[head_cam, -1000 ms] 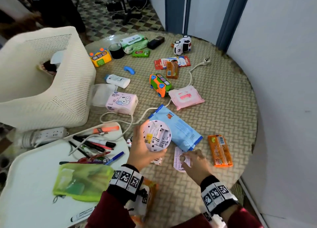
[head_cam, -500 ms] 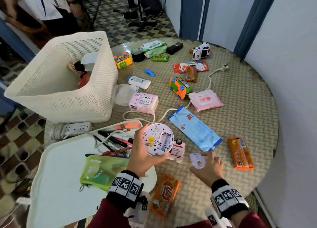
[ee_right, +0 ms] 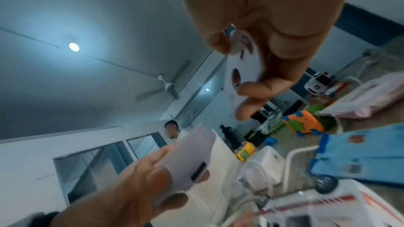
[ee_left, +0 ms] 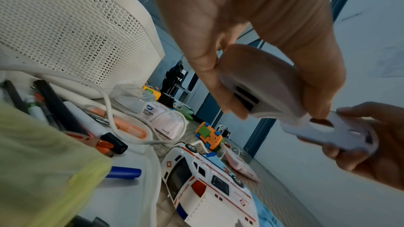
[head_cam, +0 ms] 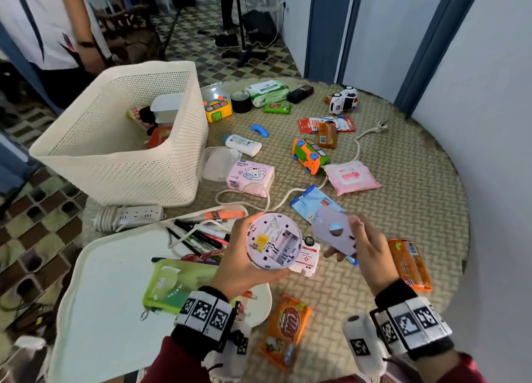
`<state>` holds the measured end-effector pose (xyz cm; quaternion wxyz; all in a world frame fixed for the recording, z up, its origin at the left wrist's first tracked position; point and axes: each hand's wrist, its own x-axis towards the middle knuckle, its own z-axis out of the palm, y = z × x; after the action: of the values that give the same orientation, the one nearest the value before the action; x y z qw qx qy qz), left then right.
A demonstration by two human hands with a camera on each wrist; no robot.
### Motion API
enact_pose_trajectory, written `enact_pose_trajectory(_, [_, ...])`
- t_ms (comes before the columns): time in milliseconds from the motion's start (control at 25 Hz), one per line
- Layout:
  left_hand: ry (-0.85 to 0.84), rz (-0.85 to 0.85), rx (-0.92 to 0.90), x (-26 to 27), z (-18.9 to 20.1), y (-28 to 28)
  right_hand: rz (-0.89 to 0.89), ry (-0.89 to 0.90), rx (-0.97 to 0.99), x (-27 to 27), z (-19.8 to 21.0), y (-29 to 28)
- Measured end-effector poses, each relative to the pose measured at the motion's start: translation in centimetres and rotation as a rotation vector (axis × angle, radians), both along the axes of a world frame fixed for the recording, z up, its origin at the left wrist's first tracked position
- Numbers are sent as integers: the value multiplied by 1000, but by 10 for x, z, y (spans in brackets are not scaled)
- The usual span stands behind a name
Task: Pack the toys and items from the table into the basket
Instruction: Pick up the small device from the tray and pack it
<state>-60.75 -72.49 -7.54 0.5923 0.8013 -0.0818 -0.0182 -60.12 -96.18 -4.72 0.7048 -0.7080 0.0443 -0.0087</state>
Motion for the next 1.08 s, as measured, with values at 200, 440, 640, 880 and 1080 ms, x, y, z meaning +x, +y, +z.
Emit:
enact_pose_trajectory(200, [0,0,-75,0,8,-5,-1,-42,100,9,13,7])
enact_pose_trajectory(440, [72,-45,-203,-3,19,-13,-40,-16,23,14,2,16])
enact_pose_trajectory(640, [140,-88,-223,-1,19,-20,-70,73,151,11,8,16])
enact_pose_trajectory(880, [203,-172,-254,0,25,-21,-143,81,226,12,17,7])
enact_pose_trajectory(1080, [122,-150,-224,7,33,-30,-171,77,226,12,20,7])
